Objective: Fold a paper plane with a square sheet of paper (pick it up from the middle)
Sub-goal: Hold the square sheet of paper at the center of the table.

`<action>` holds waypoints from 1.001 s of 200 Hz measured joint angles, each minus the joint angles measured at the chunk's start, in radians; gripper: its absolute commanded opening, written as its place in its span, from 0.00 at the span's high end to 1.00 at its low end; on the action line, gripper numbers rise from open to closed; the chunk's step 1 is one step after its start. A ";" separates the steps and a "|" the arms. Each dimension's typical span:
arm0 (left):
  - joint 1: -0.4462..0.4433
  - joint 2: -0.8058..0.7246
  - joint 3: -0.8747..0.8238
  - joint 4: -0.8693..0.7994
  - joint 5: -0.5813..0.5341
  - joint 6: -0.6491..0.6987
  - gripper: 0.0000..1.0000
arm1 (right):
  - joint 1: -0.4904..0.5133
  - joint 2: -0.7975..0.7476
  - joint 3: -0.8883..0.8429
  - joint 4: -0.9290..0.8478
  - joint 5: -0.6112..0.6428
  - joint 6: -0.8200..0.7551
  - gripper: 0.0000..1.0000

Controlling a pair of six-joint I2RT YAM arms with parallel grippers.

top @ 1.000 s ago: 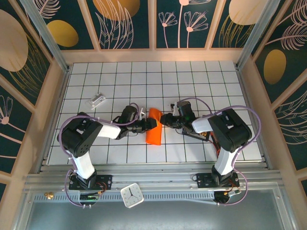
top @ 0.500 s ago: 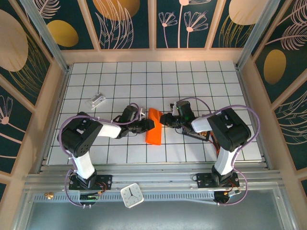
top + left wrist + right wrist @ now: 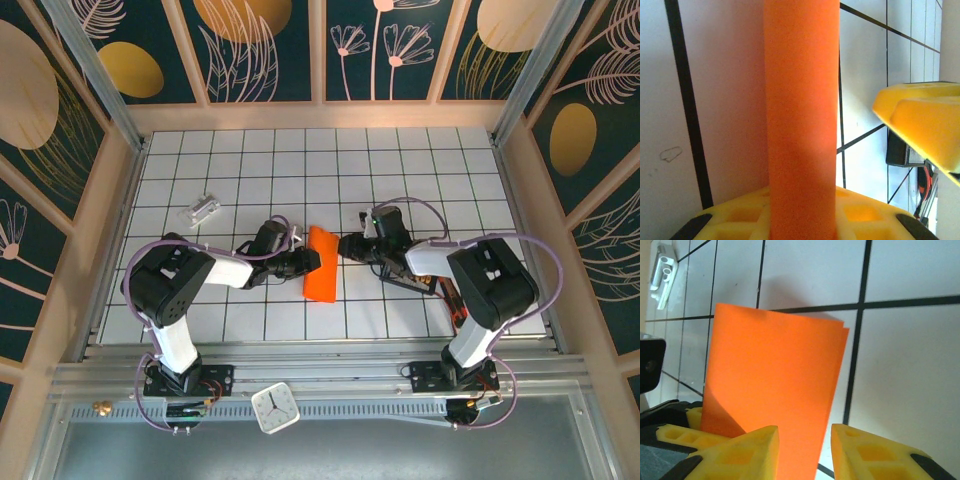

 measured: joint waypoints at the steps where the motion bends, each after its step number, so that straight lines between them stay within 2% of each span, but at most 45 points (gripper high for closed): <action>1: 0.000 0.000 0.000 0.000 0.000 0.000 0.73 | -0.001 -0.001 0.001 -0.002 0.001 0.000 0.66; 92: 0.008 0.020 0.036 -0.063 0.035 0.026 0.75 | -0.056 -0.018 0.073 -0.164 0.027 -0.105 0.65; 129: 0.014 0.027 0.045 -0.076 0.051 0.028 0.77 | -0.057 -0.009 0.095 -0.175 -0.003 -0.102 0.65; 200: 0.015 0.034 0.064 -0.111 0.055 0.040 0.77 | -0.035 0.104 0.161 -0.161 -0.059 -0.066 0.66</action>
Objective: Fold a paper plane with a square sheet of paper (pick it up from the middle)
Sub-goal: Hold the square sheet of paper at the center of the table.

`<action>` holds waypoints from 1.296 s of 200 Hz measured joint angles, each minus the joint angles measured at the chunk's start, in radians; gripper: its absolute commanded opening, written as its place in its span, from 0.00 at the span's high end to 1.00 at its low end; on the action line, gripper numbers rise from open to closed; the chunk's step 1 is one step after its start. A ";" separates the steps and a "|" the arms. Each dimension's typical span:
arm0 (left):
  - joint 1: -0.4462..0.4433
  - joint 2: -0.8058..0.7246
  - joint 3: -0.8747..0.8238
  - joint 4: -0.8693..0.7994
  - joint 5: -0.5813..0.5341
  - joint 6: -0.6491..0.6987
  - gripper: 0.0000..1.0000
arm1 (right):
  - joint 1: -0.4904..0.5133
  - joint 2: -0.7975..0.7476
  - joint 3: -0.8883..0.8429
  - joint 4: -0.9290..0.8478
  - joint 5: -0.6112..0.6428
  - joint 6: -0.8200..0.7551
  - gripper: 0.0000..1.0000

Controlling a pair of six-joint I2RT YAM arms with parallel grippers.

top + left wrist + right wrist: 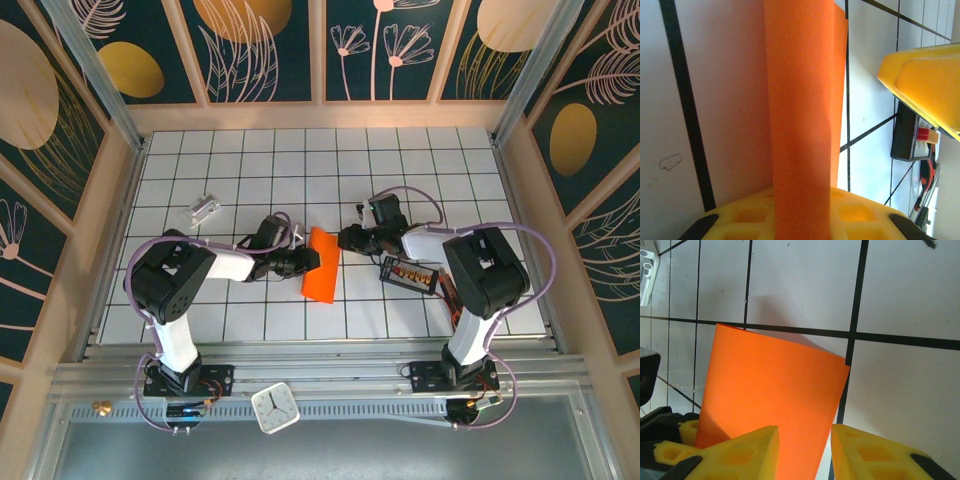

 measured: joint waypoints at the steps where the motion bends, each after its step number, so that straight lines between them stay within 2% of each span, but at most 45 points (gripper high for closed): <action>1: 0.000 0.000 0.000 0.000 0.000 0.000 0.77 | 0.000 0.001 0.001 0.000 0.000 0.000 0.66; 66: 0.000 0.001 0.010 -0.018 0.003 0.013 0.76 | 0.001 0.076 0.043 0.001 -0.001 0.001 0.67; 196: 0.000 0.003 0.031 -0.063 0.011 0.058 0.74 | 0.001 0.103 0.077 0.004 0.000 0.019 0.68; 259: -0.001 -0.001 0.009 -0.028 -0.005 0.051 0.73 | 0.001 0.102 0.077 0.003 0.000 0.019 0.67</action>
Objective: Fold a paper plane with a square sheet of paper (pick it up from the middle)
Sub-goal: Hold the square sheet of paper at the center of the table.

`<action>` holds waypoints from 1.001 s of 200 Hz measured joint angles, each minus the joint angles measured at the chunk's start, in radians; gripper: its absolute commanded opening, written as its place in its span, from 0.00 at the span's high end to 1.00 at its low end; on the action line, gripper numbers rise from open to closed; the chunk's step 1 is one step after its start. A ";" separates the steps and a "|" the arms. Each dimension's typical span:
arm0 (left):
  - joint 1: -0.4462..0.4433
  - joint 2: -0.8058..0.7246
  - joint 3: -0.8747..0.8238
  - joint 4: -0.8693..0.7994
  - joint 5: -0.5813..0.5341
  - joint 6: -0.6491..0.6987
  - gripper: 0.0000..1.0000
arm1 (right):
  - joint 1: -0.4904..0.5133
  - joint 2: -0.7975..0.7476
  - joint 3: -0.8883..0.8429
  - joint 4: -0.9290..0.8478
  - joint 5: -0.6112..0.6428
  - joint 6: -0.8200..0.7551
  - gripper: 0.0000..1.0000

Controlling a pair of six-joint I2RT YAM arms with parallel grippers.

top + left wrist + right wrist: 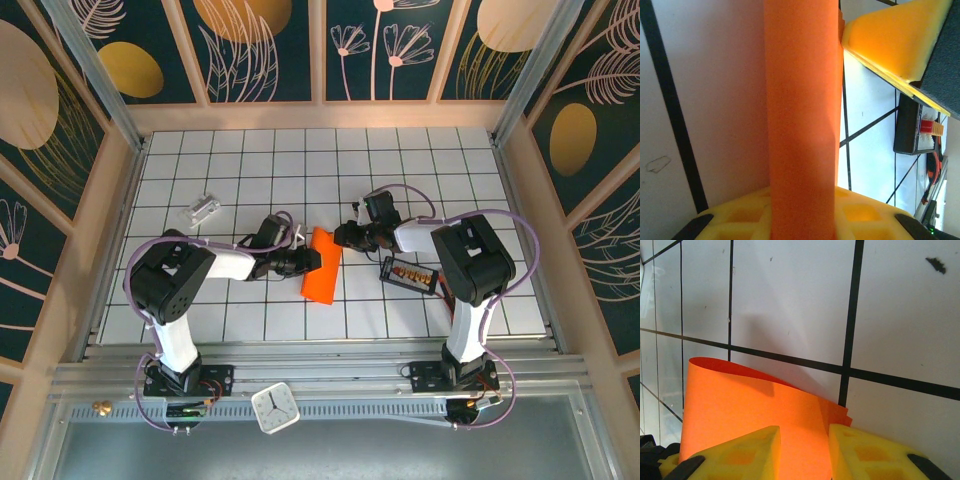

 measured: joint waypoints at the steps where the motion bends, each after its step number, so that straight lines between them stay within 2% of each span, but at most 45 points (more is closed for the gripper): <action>1: 0.000 0.000 0.000 0.000 0.000 0.000 0.73 | 0.000 0.000 0.000 0.000 0.000 0.000 0.67; 141: -0.002 -0.004 -0.017 0.031 -0.008 -0.007 0.75 | -0.005 -0.165 -0.056 -0.055 0.056 -0.009 0.67; 200: -0.002 -0.003 -0.007 0.006 -0.014 0.010 0.78 | -0.006 -0.173 -0.080 -0.064 0.056 -0.008 0.67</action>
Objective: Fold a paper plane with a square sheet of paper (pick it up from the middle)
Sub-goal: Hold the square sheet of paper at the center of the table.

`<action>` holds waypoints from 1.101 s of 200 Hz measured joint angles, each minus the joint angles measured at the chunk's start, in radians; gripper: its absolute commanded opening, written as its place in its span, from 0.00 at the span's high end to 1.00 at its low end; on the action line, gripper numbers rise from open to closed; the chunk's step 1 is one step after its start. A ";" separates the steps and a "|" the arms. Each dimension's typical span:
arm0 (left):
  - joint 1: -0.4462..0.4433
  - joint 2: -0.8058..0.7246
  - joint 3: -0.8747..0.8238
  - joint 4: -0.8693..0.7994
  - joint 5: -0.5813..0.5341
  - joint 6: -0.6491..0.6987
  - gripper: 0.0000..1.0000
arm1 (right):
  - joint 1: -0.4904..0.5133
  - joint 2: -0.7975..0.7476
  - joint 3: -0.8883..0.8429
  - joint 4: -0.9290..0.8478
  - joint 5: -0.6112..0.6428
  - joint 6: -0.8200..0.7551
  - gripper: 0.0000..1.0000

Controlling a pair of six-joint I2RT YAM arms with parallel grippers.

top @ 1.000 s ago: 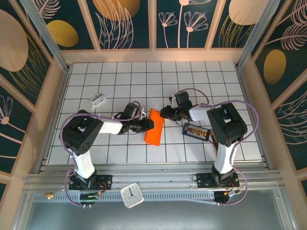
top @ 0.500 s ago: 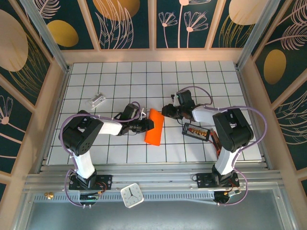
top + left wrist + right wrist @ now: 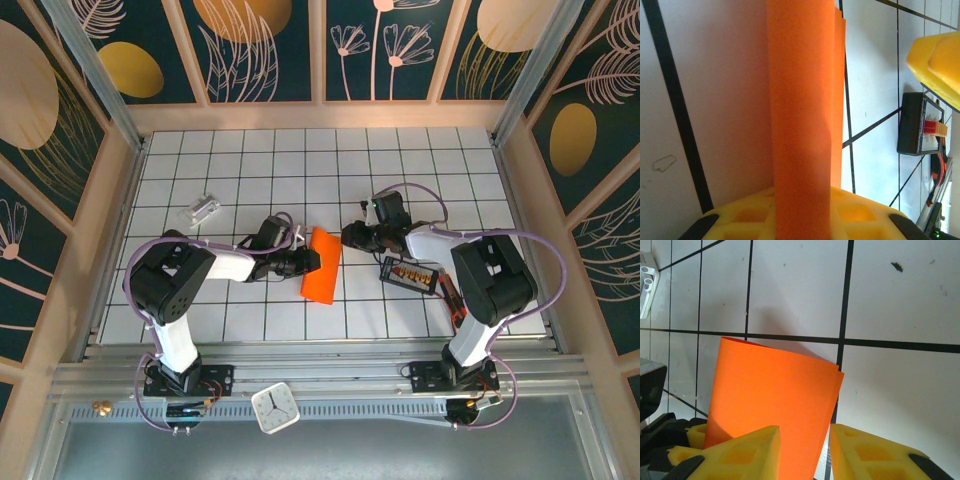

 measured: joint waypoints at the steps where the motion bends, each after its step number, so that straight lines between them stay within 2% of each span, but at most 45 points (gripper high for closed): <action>1: 0.000 0.000 0.000 0.000 0.000 0.000 0.78 | 0.000 0.000 0.000 0.000 0.000 0.000 0.67; 220: 0.000 0.003 0.005 -0.008 0.000 0.006 0.78 | 0.021 0.002 0.000 0.000 -0.003 0.005 0.69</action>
